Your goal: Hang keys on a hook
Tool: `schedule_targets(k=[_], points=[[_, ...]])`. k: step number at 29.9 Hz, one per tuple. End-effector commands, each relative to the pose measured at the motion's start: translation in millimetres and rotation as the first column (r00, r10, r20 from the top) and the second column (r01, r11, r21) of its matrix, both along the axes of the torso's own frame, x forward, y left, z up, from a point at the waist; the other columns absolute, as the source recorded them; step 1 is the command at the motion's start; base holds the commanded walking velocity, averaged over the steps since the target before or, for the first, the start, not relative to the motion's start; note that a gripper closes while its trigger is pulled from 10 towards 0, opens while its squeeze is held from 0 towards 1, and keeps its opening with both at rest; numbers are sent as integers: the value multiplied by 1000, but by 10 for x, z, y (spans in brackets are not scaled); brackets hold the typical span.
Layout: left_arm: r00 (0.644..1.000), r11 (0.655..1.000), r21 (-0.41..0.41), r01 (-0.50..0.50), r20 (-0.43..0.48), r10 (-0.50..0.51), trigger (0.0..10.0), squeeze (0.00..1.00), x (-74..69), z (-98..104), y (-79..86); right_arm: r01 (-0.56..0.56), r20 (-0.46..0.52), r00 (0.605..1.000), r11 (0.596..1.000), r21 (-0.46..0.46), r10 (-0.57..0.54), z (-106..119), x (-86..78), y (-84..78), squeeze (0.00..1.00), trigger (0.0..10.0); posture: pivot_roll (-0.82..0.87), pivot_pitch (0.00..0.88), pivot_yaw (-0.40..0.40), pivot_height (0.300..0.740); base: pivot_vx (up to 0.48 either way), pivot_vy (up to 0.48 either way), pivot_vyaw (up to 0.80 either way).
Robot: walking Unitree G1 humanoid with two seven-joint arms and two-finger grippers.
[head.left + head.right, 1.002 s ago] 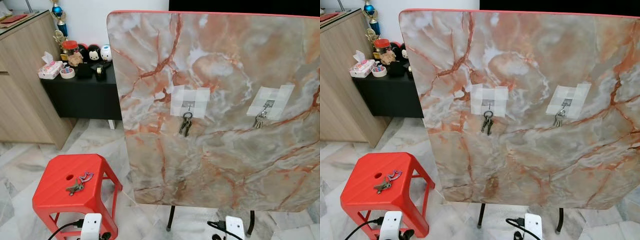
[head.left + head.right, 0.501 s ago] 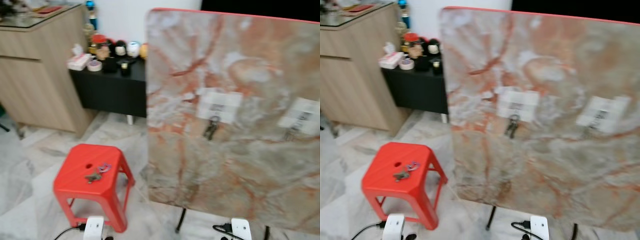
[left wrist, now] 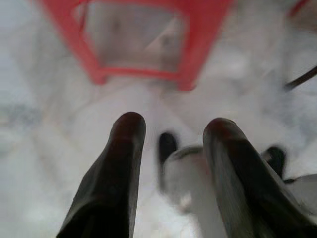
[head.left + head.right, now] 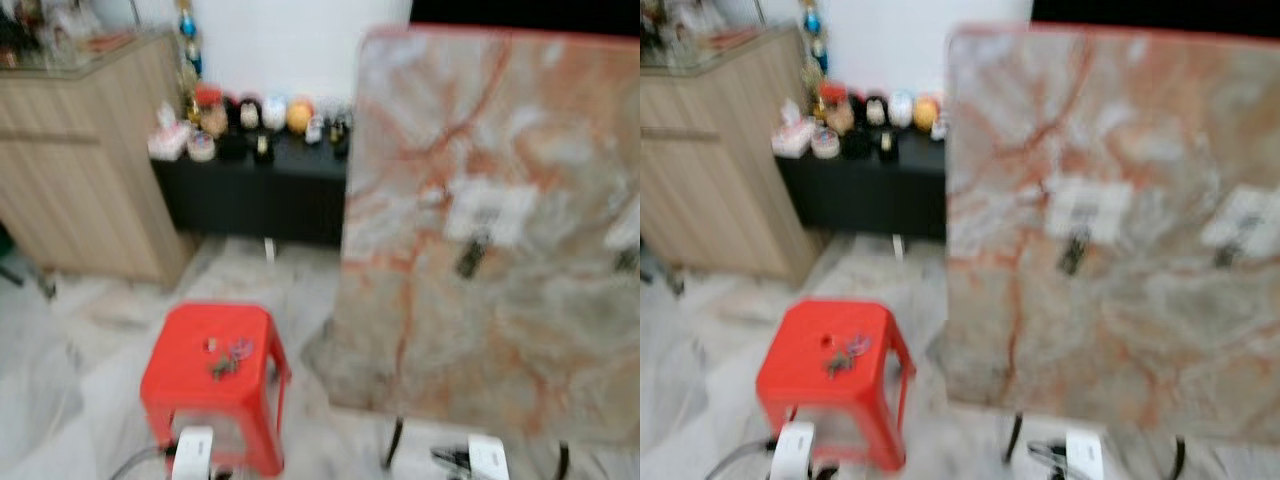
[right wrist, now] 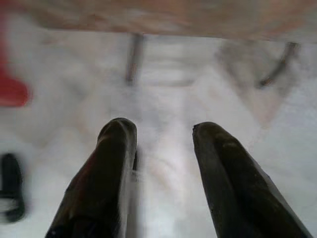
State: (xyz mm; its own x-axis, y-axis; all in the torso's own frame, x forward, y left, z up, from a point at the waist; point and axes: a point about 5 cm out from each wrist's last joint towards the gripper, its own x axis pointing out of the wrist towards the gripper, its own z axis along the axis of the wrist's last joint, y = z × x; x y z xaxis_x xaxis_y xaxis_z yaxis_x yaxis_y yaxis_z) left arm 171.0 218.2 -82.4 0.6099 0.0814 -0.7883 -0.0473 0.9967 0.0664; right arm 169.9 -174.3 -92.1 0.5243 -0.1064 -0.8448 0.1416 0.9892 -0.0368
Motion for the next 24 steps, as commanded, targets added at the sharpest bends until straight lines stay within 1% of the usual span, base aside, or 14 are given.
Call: schedule_targets(k=[1, 7, 14, 18, 24], points=[[1000, 1000, -3, 14, 5, -14, 10000, 0, 41, 10, -40, 2, -6, 1000, 1000, -22, -2, -1, -21, -85, 0, 10000, 112, 0, -58, 740, 0, 442, 0], [1000, 1000, -4, 10, 7, -10, 10000, 0, 44, 11, -40, -7, -9, 1000, 1000, -17, 7, -3, -23, -72, 0, 10000, 116, 0, -61, 740, 0, 442, 0], [1000, 1000, -2, 7, 18, -7, 10000, 0, 83, 32, -27, -15, -13, 1000, 1000, -8, 14, -13, -42, -56, 0, 10000, 114, 0, -55, 740, 0, 440, 0], [1000, 1000, 2, -1, 23, 1, 10000, 0, 111, 47, -10, -18, -15, 1000, 1000, -12, 18, -14, -49, -77, 0, 10000, 119, 0, -54, 740, 0, 438, 0], [1000, 1000, 6, -7, 24, 7, 10000, 0, 116, 54, 14, -11, -17, 1000, 1000, -15, 11, -19, -68, -100, 0, 10000, 116, 0, -51, 740, 0, 429, 0]])
